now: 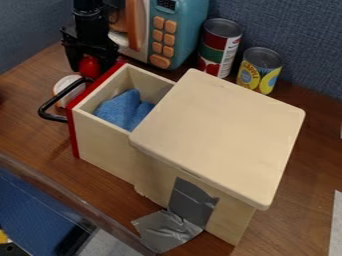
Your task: Put the red object in the drawer
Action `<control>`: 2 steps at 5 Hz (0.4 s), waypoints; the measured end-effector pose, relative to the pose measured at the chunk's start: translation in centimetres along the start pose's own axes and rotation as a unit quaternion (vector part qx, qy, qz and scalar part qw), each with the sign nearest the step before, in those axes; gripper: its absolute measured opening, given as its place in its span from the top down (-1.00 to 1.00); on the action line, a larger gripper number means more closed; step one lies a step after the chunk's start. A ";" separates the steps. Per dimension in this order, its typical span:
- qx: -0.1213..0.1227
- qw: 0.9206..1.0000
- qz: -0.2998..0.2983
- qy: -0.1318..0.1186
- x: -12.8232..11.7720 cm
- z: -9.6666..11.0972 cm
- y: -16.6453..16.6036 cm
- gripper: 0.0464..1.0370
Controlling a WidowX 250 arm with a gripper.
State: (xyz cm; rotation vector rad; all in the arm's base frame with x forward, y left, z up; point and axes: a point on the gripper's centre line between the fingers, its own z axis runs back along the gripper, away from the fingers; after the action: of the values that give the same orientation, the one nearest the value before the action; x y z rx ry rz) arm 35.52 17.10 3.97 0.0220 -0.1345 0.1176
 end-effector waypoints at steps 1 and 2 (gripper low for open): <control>-0.016 0.999 0.003 -0.043 -0.7 4.9 0.1 -0.68; -0.040 0.997 -0.010 -0.069 -2.3 8.3 -0.9 -0.68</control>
State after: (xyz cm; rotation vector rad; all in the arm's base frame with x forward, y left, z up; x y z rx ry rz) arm 32.23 15.69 11.89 -0.0481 -0.2768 0.0906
